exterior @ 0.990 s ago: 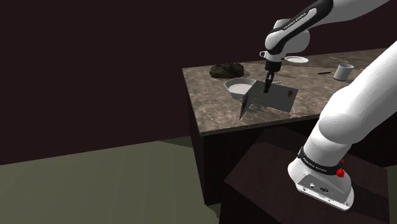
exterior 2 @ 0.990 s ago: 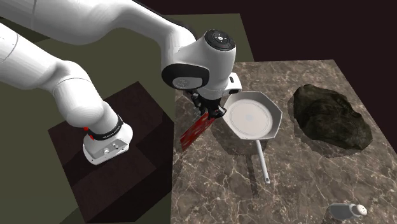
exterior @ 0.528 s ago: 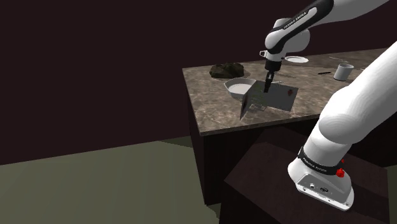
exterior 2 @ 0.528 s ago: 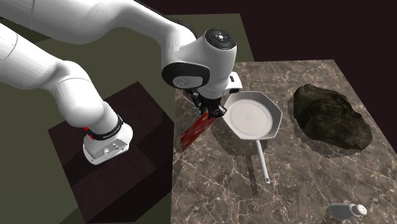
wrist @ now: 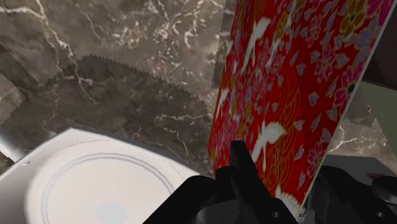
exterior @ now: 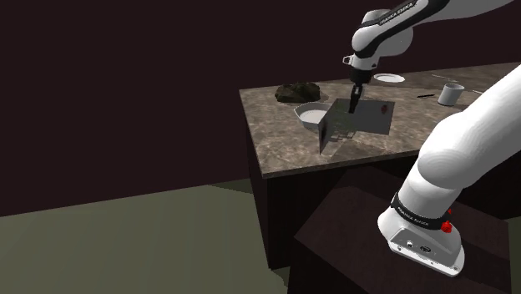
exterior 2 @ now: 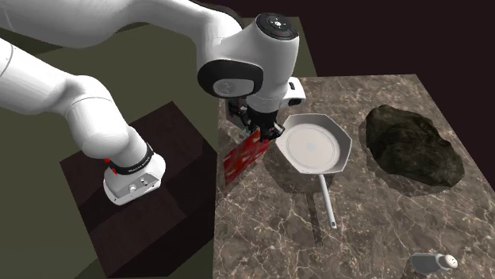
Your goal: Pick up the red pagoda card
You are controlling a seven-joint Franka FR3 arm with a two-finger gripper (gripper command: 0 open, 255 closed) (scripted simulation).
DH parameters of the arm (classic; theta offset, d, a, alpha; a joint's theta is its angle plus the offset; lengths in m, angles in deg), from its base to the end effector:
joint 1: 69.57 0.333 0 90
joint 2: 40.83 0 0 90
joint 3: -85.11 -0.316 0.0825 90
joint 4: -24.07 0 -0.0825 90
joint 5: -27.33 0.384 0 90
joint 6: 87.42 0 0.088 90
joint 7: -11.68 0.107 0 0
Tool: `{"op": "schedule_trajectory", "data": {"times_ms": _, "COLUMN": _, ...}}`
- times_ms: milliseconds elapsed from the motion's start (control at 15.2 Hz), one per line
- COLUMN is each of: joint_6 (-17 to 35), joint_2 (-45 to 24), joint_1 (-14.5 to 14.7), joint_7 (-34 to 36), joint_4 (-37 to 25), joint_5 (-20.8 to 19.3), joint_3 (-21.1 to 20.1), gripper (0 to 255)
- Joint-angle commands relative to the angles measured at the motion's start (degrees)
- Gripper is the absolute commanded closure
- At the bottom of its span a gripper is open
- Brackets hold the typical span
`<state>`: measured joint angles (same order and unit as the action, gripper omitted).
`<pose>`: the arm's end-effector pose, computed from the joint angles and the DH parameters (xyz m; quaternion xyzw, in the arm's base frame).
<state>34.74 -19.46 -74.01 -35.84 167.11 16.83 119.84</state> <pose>0.3263 -0.2742 0.3911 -0.9892 -0.1421 -0.0034 0.0350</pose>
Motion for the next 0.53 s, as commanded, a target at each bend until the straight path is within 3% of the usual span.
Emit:
{"op": "schedule_trajectory", "data": {"times_ms": 0, "joint_6": -1.88, "joint_2": 0.92, "joint_1": -0.13, "joint_7": 0.30, "joint_4": -1.02, "joint_5": -0.17, "joint_3": -0.48, "gripper": 255}}
{"op": "schedule_trajectory", "data": {"times_ms": 462, "joint_6": -6.30, "joint_2": 2.84, "joint_1": -0.35, "joint_7": 0.91, "joint_4": -3.62, "joint_5": -0.37, "joint_3": -1.60, "gripper": 255}}
